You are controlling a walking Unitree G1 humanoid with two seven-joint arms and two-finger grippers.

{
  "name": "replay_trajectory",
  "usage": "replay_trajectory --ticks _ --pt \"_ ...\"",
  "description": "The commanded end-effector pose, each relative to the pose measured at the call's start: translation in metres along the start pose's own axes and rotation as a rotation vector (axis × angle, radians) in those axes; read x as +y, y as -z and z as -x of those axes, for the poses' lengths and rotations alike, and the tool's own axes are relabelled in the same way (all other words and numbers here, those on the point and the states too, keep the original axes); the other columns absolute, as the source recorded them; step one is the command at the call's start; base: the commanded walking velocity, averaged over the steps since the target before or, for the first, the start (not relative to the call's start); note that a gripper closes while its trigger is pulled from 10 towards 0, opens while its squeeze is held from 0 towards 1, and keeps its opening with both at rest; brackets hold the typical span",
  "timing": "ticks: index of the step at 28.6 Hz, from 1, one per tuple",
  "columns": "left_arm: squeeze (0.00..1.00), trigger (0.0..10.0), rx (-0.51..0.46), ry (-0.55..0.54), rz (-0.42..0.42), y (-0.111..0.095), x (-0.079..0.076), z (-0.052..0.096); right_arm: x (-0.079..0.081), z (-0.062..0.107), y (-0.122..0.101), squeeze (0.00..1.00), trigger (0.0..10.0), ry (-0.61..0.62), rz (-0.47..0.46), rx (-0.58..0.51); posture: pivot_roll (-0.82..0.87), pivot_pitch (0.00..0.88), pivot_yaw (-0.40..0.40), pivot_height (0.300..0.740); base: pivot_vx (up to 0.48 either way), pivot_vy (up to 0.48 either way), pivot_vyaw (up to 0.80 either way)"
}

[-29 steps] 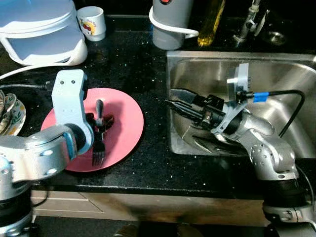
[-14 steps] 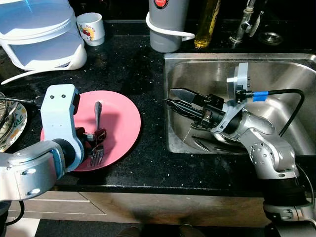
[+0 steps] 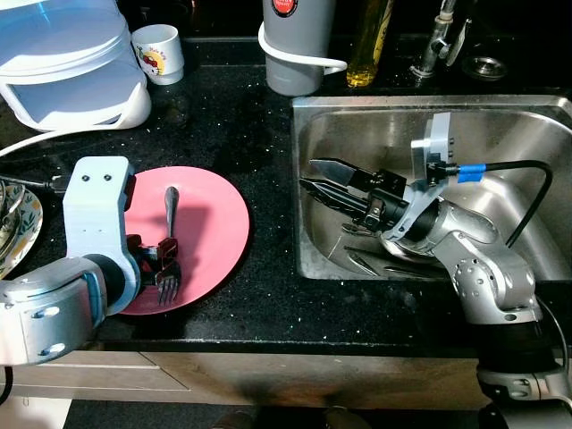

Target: Kitchen organization

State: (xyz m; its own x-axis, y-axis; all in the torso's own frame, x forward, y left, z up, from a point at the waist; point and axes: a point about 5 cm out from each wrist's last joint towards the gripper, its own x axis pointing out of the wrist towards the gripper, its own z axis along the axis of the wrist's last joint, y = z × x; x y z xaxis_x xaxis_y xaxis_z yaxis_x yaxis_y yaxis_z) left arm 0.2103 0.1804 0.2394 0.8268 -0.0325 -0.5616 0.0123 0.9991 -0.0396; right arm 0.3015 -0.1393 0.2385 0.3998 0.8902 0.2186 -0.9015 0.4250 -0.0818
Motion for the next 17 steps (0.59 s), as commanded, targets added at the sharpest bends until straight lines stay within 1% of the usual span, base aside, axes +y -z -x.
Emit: replay_trajectory --ticks 1,3,4,5,6,7,17 --pt "0.00 10.0 0.093 -0.010 -0.019 0.0117 0.0033 -0.0079 0.0007 0.0019 0.0085 0.00 10.0 0.012 -0.027 0.013 0.16 0.149 0.017 0.740 0.000 0.000 0.00" --pt "0.00 9.9 0.094 -0.012 -0.024 0.0112 0.0037 -0.0077 0.0007 0.0019 0.0084 0.00 10.0 0.013 -0.026 0.013 0.16 0.148 0.017 0.740 0.000 0.000 0.00" --pt "0.00 4.3 0.096 -0.011 -0.029 0.0114 0.0037 -0.0072 0.0007 0.0021 0.0082 0.00 10.0 0.015 -0.026 0.013 0.16 0.147 0.017 0.740 0.000 0.000 0.00" --pt "0.00 3.6 0.097 -0.010 -0.032 0.0118 0.0035 -0.0068 0.0006 0.0022 0.0080 0.00 10.0 0.016 -0.025 0.013 0.16 0.147 0.017 0.740 0.000 0.000 0.00" --pt "0.00 3.6 0.097 -0.010 -0.032 0.0118 0.0035 -0.0068 0.0006 0.0022 0.0080 0.00 10.0 0.016 -0.025 0.013 0.16 0.147 0.017 0.740 0.000 0.000 0.00" --pt "0.00 0.0 0.098 -0.009 -0.034 0.0122 0.0032 -0.0065 0.0006 0.0022 0.0078 0.00 10.0 0.016 -0.024 0.014 0.16 0.146 0.017 0.740 0.000 0.000 0.00" --pt "0.00 0.0 0.105 0.001 -0.031 0.0138 0.0034 -0.0063 -0.0004 0.0028 0.0068 0.00 10.0 0.015 -0.020 0.018 0.15 0.141 0.014 0.740 0.000 0.000 0.00"
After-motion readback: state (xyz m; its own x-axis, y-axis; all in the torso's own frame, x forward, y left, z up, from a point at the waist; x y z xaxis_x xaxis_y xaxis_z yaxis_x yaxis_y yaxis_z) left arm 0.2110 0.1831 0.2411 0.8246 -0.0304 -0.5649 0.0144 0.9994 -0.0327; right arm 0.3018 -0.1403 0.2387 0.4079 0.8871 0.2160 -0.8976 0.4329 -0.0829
